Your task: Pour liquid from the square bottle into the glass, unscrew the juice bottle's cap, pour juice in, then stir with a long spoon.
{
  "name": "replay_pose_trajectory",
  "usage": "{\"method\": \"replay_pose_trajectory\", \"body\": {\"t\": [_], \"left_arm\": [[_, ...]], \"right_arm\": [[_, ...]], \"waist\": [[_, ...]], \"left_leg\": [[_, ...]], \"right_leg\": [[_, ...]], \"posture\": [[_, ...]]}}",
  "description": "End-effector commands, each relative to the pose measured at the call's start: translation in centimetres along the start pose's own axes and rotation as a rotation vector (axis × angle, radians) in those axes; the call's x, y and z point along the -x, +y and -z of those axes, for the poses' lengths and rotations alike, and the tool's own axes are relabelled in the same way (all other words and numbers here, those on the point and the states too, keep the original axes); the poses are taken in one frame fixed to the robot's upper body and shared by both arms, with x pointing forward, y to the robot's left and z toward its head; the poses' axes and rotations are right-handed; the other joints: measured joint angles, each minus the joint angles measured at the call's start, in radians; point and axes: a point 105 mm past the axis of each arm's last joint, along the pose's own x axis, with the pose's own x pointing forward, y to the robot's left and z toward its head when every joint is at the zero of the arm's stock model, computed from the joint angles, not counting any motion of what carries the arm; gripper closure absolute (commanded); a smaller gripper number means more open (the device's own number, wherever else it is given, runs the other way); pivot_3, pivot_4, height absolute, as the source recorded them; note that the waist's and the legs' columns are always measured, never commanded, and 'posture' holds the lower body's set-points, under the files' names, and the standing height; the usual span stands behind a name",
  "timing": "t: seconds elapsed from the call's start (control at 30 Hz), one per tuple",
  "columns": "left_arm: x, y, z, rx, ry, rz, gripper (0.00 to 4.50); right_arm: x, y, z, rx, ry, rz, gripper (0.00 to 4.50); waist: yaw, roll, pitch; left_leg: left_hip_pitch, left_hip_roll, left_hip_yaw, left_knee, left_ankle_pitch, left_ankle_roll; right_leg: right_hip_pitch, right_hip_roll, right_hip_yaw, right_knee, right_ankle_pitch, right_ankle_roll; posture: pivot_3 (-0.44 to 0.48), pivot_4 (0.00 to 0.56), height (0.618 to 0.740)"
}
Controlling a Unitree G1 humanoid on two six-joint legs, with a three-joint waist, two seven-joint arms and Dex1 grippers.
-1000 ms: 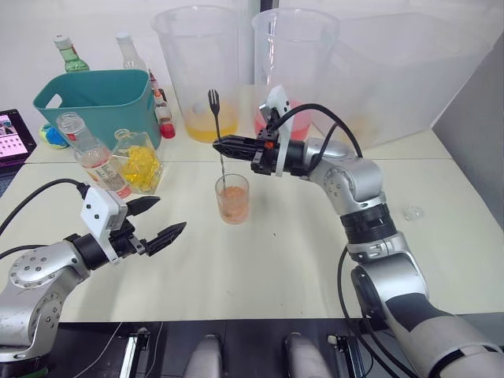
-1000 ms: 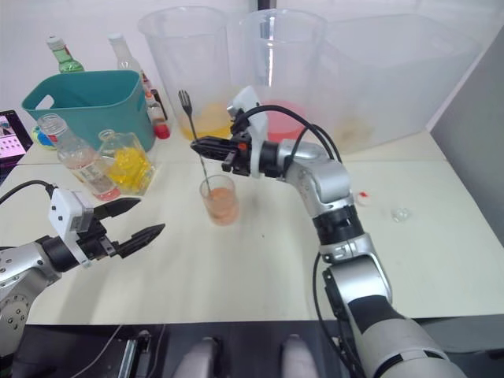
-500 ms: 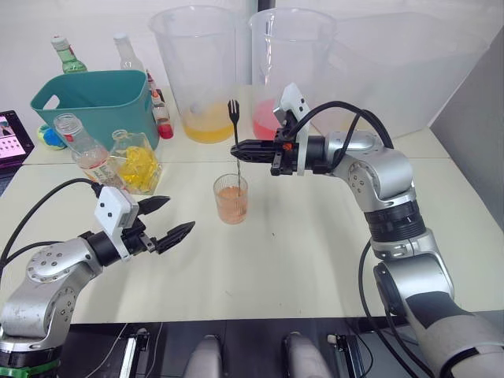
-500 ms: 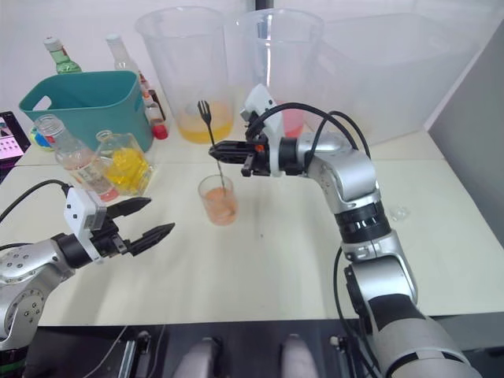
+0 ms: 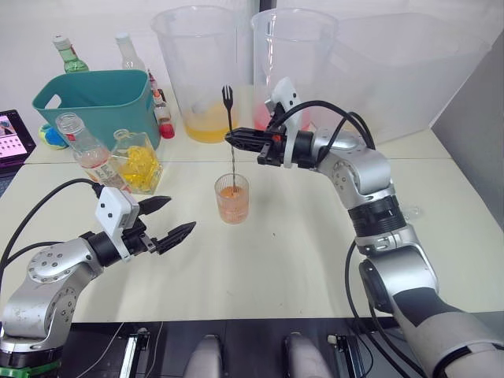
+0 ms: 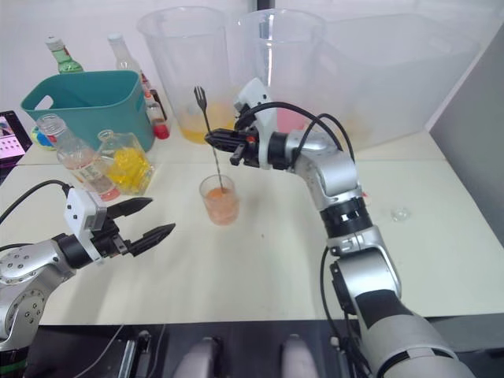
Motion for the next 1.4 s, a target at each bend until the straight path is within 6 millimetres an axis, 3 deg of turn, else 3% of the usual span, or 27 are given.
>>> {"method": "replay_pose_trajectory", "body": {"t": [0.03,0.2,0.47,0.93,1.1,1.4], "left_arm": [[0.1,-0.2,-1.2,-0.042,-0.026,0.016,0.03],[0.3,0.1,-1.1,-0.048,-0.018,0.016,0.03],[0.0,0.1,-1.0,-0.046,-0.019,0.024,0.03],[-0.2,-0.1,-0.7,-0.044,-0.016,0.029,0.03],[-0.4,-0.4,-0.5,-0.038,-0.017,0.036,0.03],[-0.3,-0.2,-0.5,-0.04,-0.014,0.033,0.03]], "right_arm": [[-0.5,1.4,-2.1,0.018,-0.068,-0.061,4.5],[-0.2,3.1,-1.8,-0.015,-0.045,-0.135,4.5],[1.3,3.3,-1.8,-0.013,0.004,-0.144,4.5],[1.8,0.7,-1.3,0.103,0.073,-0.045,4.5],[1.0,0.4,-2.2,0.107,0.004,-0.021,4.5],[-0.2,1.9,-2.7,0.074,-0.045,-0.071,4.5]], "waist": [[0.0,0.0,0.0],[0.001,0.0,0.0],[0.001,0.0,0.0],[0.002,0.0,0.0],[0.0,0.0,0.0],[0.002,0.0,0.0]], "left_leg": [[0.0,0.0,0.0,0.0,0.0,0.0],[0.0,0.0,0.0,0.0,0.0,0.0],[0.0,0.0,0.0,0.0,0.0,0.0],[0.0,0.0,0.0,0.0,0.0,0.0],[0.0,0.0,0.0,0.0,0.0,0.0],[0.0,0.0,0.0,0.0,0.0,0.0]], "right_leg": [[0.0,0.0,0.0,0.0,0.0,0.0],[0.0,0.0,0.0,0.001,0.0,0.0],[0.0,0.0,0.0,0.0,0.0,0.0],[0.0,0.0,0.0,0.0,0.0,0.0],[0.0,0.0,0.0,0.0,0.0,0.0],[0.0,0.0,0.0,0.001,0.0,0.0]], "posture": [[0.0,0.15,0.74],[0.0,0.15,0.74],[0.0,0.15,0.74],[0.0,0.15,0.74],[0.0,0.15,0.74],[0.0,0.15,0.74]]}}
